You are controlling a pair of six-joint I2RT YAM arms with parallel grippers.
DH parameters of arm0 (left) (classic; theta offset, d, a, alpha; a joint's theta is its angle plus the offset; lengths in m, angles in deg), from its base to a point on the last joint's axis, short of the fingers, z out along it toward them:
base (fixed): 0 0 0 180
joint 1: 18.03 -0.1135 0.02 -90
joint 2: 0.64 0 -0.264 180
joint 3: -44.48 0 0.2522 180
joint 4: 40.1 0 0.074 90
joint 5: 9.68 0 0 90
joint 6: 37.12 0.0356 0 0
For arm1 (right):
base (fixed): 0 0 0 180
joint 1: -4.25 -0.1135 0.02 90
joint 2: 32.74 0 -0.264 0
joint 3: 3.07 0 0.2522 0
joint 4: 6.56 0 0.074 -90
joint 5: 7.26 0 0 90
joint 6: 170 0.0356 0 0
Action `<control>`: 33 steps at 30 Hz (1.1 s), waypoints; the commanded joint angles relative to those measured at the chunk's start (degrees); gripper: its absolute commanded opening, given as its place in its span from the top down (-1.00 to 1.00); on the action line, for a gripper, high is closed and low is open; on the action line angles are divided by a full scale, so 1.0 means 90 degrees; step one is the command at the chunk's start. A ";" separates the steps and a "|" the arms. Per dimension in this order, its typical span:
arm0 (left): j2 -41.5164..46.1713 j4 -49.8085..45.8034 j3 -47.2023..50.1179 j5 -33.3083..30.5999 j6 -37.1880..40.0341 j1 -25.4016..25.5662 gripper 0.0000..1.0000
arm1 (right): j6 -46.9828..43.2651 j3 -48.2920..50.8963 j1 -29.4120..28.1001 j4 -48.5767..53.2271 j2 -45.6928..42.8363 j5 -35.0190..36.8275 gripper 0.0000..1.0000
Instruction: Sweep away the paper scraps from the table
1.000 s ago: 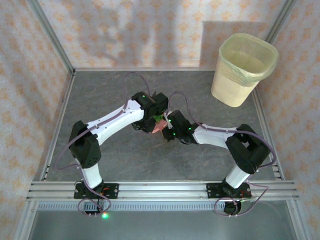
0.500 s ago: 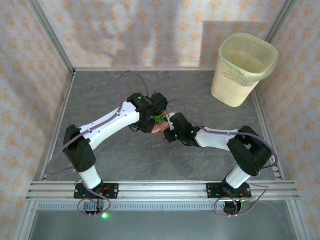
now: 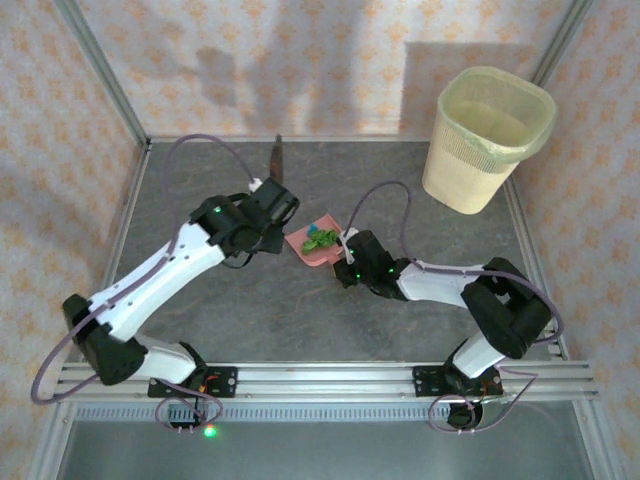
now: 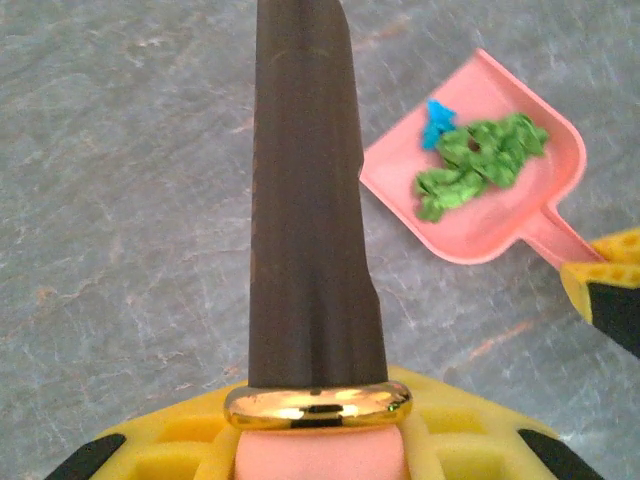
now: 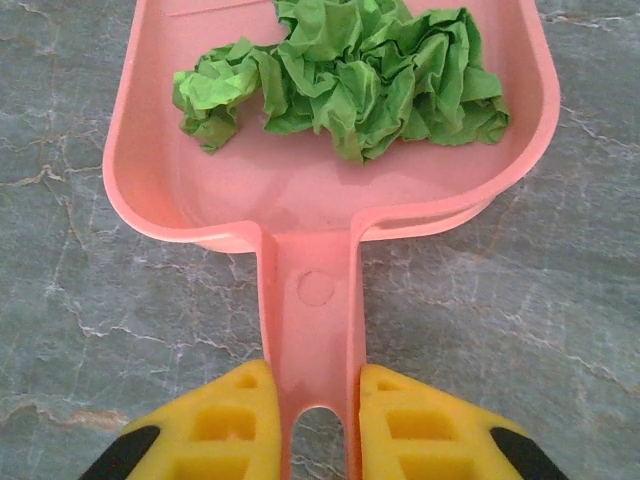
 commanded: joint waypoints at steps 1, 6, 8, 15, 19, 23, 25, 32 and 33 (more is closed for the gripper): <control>0.0502 0.0855 0.0556 -0.0593 -0.0359 -0.0084 1.00 | -0.0025 0.0162 0.0030 -0.0305 -0.0277 0.0281 1.00; 0.1329 0.1842 0.1721 -0.0797 -0.0915 -0.0115 1.00 | -0.0055 0.0384 0.0030 -0.0574 -0.0550 0.0389 1.00; 0.1632 0.2254 0.2212 -0.0842 -0.1034 -0.0115 1.00 | -0.0065 0.0468 0.0030 -0.0639 -0.0685 0.0468 1.00; 0.2549 0.3557 0.3837 -0.0712 -0.1182 -0.0163 1.00 | -0.0133 0.0822 0.0030 -0.0787 -0.1319 0.0798 1.00; 0.2774 0.3973 0.4444 -0.0548 -0.1086 -0.0163 1.00 | -0.0153 0.1046 0.0029 -0.0977 -0.1629 0.0987 1.00; 0.2720 0.4091 0.4857 -0.0435 -0.0997 -0.0172 1.00 | -0.0136 0.1096 0.0034 -0.0963 -0.1771 0.1162 1.00; 0.2689 0.4227 0.4990 -0.0225 -0.0970 -0.0171 1.00 | -0.0123 0.1115 0.0030 -0.0973 -0.1799 0.1245 1.00; 0.2819 0.4674 0.5233 0.0291 -0.1152 -0.0165 1.00 | -0.0029 0.1103 0.0030 -0.0922 -0.1791 0.1361 1.00; 0.2856 0.4731 0.5293 0.0336 -0.1221 -0.0166 1.00 | -0.0024 0.1047 0.0030 -0.0842 -0.1777 0.1360 1.00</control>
